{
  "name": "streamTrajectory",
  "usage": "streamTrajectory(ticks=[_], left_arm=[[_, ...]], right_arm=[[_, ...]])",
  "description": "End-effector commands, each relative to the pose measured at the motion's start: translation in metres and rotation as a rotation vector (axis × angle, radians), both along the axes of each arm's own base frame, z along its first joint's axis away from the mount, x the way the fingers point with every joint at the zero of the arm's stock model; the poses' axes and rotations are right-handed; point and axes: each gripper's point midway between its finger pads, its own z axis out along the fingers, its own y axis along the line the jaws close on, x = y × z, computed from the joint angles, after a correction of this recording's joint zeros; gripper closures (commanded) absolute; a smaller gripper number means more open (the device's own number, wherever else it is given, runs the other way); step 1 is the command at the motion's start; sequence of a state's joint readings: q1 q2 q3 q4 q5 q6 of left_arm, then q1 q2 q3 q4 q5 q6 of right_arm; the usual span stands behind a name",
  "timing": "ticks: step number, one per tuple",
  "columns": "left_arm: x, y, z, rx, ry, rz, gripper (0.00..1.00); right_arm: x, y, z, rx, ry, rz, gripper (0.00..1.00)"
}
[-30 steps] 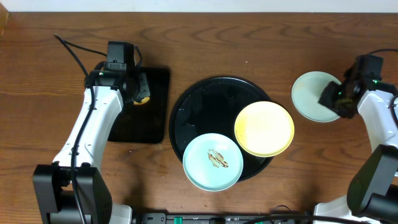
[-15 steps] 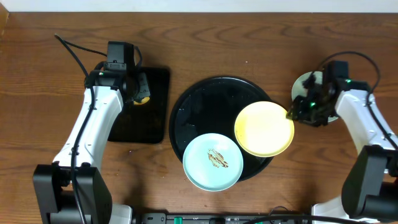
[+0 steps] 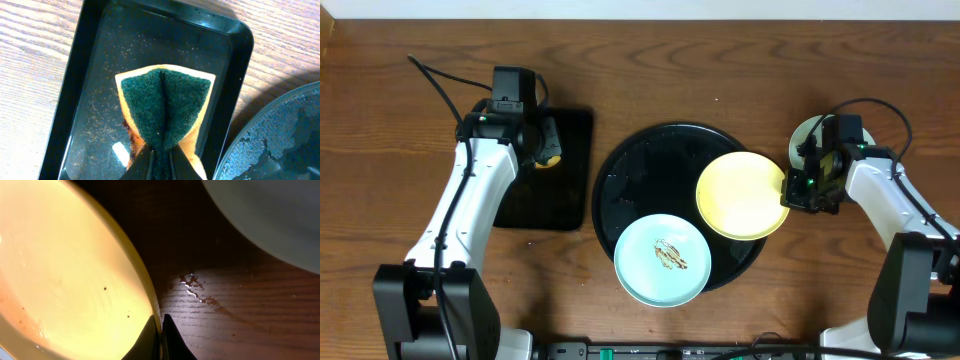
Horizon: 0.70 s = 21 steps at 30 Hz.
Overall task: Clean dirty plates on tray and stack at the side
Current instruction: 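Grip the yellow plate rim with the right gripper, then lift the yellow plate and stack it on the blue plate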
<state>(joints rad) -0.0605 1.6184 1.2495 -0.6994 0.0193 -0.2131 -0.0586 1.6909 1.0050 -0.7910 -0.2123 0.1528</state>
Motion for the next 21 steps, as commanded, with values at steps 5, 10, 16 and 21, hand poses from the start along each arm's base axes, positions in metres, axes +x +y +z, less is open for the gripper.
streamTrajectory(ticks=[5,10,16,21], left_arm=[[0.000,0.004,0.002,0.007,-0.007,0.018,0.92],[0.000,0.004,0.002,0.007,-0.007,0.018,0.92],[-0.001,0.004,0.002,0.006,-0.006,0.018,0.91],[-0.001,0.004,0.002,0.007,-0.006,0.018,0.91]], right_arm=[[0.032,-0.003,0.036,-0.024,-0.129,-0.011,0.99],[0.061,0.005,0.078,-0.044,-0.298,0.072,0.99],[0.068,0.021,0.091,-0.164,-0.368,0.157,0.99],[0.074,0.030,0.098,-0.371,-0.421,0.211,0.99]])
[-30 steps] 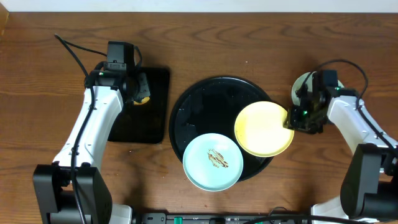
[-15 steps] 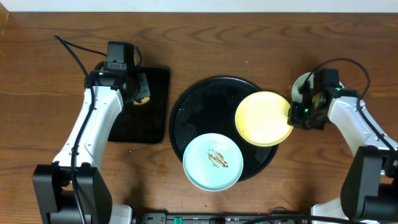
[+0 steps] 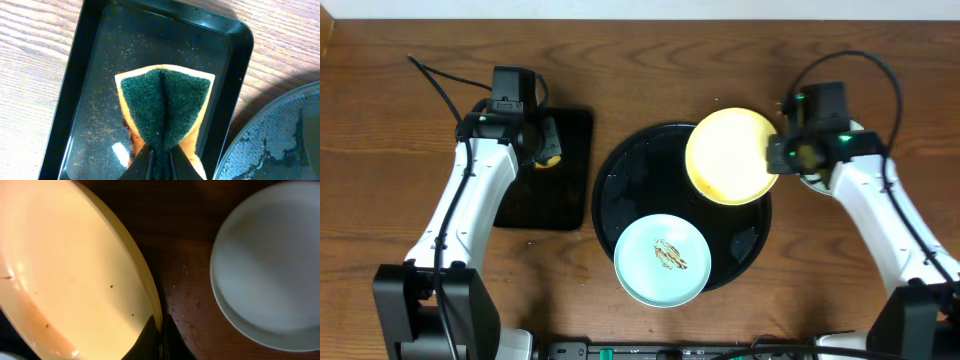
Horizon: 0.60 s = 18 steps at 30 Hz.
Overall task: Clean dirty plates on tray and stack at the side
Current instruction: 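Lift the yellow plate and stack it on the blue plate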
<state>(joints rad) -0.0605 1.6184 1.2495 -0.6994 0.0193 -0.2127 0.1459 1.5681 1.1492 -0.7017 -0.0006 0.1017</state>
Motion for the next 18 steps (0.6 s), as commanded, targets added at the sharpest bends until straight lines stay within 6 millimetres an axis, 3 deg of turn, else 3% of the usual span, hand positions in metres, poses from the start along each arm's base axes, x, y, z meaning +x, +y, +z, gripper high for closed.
streamTrajectory(ticks=[1,4,11,18], left_arm=[[0.000,0.004,0.002,0.006,-0.007,0.018,0.91],[0.000,0.004,0.002,0.006,-0.007,0.018,0.91],[0.000,0.004,0.002,0.006,-0.007,0.018,0.91],[0.000,0.004,0.002,0.006,-0.007,0.018,0.91]], right_arm=[[0.009,-0.003,0.016,-0.201,-0.091,-0.001,0.99],[0.017,0.013,0.028,-0.314,-0.174,0.040,0.99],[0.024,0.071,0.061,-0.505,-0.375,0.199,0.99],[0.021,0.097,0.091,-0.652,-0.509,0.224,0.99]])
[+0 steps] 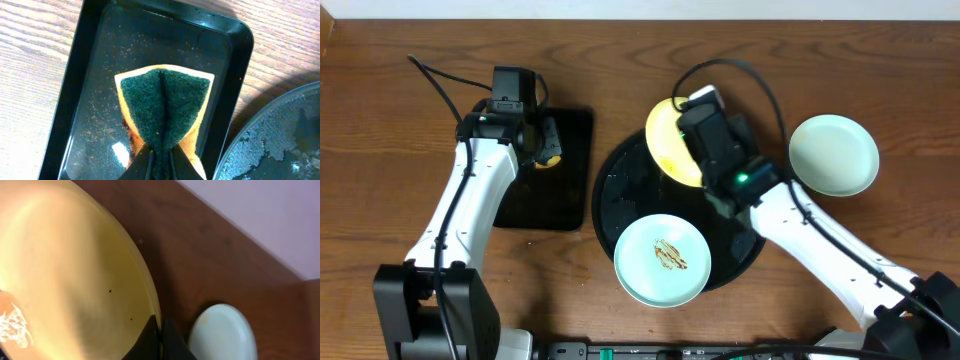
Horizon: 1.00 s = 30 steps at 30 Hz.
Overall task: Clean dirty plates on tray and stack at the side
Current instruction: 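Lift the yellow plate and stack it on the blue plate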
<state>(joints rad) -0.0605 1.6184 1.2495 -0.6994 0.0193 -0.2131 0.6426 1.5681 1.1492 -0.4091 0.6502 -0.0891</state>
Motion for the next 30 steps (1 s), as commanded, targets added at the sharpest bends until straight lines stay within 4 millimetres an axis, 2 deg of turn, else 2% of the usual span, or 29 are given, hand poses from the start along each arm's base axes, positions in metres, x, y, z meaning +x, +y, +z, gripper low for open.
streamTrajectory(ticks=[1,10,15,19,24,30], left_arm=[[0.000,0.004,0.002,0.007,-0.007,0.018,0.91],[0.000,0.004,0.002,0.007,-0.007,0.018,0.91],[-0.001,0.004,0.002,0.007,-0.004,0.018,0.91],[-0.001,0.004,0.002,0.007,-0.004,0.018,0.91],[-0.001,0.004,0.002,0.007,-0.003,0.018,0.91],[-0.001,0.004,0.002,0.007,-0.003,0.018,0.91]], right_arm=[[0.001,-0.010,0.028,-0.142,-0.106,-0.050,0.99],[0.003,-0.004,0.061,-0.297,-0.219,-0.043,0.99],[0.004,-0.003,0.066,-0.312,-0.237,-0.049,0.99],[0.004,-0.009,0.063,-0.225,-0.252,-0.110,0.99],[0.004,-0.037,0.039,-0.079,-0.195,-0.238,0.99],[0.014,-0.099,0.020,0.068,-0.146,-0.446,0.99]])
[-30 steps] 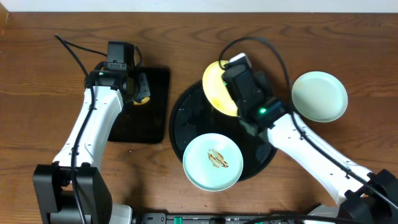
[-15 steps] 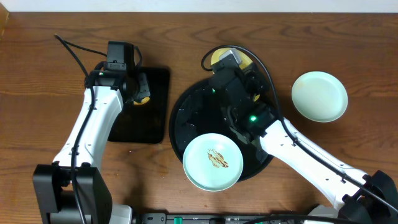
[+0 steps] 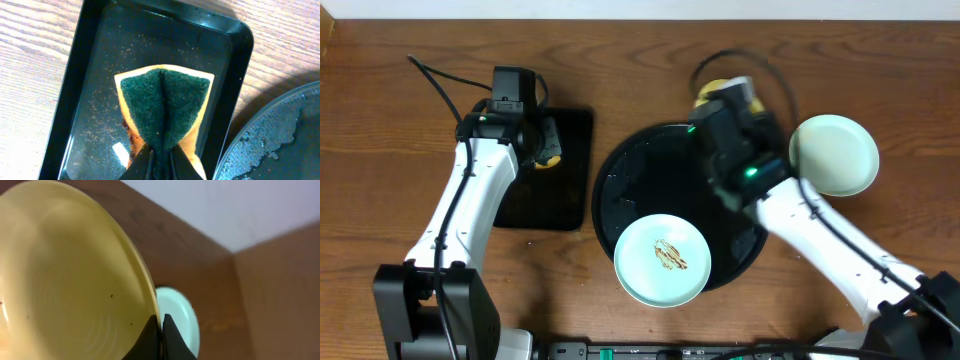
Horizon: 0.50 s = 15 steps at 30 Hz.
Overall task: Clean dirty plates on tray and stack at the side
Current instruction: 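Lift the yellow plate and stack it on the blue plate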
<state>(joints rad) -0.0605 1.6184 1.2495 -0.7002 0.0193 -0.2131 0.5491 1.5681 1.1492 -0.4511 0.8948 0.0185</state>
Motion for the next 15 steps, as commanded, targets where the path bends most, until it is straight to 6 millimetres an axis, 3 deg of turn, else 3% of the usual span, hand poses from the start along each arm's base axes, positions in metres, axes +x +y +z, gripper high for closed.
streamTrajectory(ticks=[1,8,15], left_arm=[[-0.001,0.004,0.002,0.007,-0.004,0.018,0.91],[-0.001,0.004,0.002,0.007,-0.004,0.018,0.90],[-0.001,0.004,0.002,0.007,-0.004,0.018,0.90]], right_arm=[[0.009,-0.034,0.002,0.175,-0.073,-0.149,0.99],[0.015,-0.112,-0.018,0.365,-0.058,-0.344,0.99],[-0.007,-0.180,-0.045,0.495,0.009,-0.528,0.99]])
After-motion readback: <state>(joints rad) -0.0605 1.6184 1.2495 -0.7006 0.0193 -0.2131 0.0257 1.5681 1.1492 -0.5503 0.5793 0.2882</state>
